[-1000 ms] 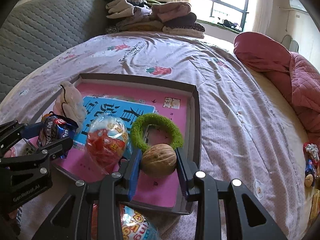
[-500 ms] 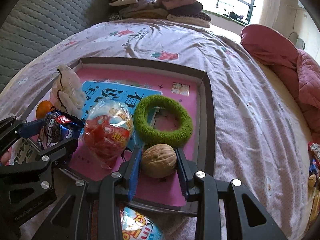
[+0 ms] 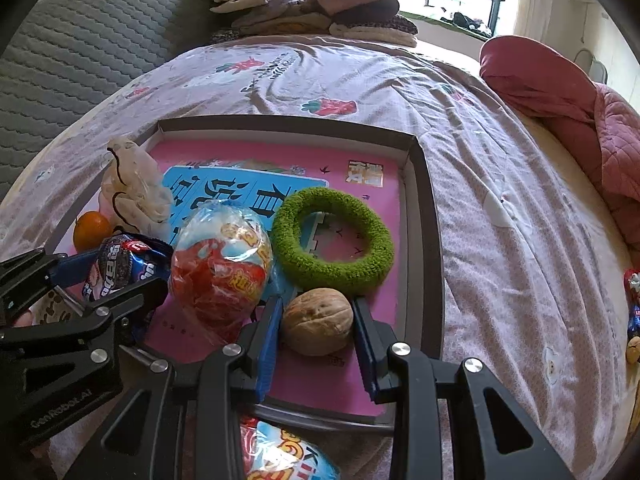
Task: Organize objects
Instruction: 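Lower the cookie packet and the walnut into the tray with both grippers, then open the left gripper on the cookie packet while the right releases the walnut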
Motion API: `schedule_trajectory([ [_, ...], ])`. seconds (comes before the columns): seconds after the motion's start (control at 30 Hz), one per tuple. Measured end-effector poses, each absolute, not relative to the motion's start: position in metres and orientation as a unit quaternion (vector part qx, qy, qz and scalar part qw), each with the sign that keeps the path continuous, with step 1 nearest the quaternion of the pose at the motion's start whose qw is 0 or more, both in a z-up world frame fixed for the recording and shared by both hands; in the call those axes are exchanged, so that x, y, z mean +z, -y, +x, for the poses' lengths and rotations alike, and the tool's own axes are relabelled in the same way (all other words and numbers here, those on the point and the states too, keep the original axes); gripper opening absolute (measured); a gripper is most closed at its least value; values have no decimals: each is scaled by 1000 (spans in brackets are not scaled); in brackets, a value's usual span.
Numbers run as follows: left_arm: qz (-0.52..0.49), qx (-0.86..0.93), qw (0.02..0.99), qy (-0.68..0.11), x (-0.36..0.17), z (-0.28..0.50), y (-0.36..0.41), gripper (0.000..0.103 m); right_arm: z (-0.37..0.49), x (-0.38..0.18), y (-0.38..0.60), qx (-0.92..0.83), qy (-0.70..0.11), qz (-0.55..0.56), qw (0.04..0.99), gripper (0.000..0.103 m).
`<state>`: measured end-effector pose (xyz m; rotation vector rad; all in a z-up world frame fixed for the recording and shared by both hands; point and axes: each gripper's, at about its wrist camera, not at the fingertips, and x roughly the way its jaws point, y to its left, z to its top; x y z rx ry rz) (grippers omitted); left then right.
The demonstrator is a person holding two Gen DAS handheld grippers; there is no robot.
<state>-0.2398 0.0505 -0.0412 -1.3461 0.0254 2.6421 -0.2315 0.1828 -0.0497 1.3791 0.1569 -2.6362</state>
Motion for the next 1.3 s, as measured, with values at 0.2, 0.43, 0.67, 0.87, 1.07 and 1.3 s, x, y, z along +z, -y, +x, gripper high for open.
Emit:
schedule_trajectory([
  [0.2, -455, 887, 81, 2, -40, -242, -46, 58, -231, -49, -180, -881, -61, 462, 81, 39],
  [0.43, -458, 885, 82, 20, -40, -245, -39, 66, -230, -47, -181, -882, -62, 461, 79, 47],
  [0.67, -445, 892, 76, 27, -34, -243, -35, 74, -228, -43, -182, -885, -62, 455, 76, 49],
  [0.87, -439, 895, 74, 31, -29, -243, -33, 75, -228, -41, -185, -887, -57, 453, 73, 49],
  [1.07, -436, 897, 72, 30, -26, -242, -31, 75, -228, -38, -187, -888, -53, 451, 71, 49],
  [1.3, -426, 902, 69, 28, -18, -236, -27, 75, -226, -36, -188, -890, -51, 448, 71, 49],
])
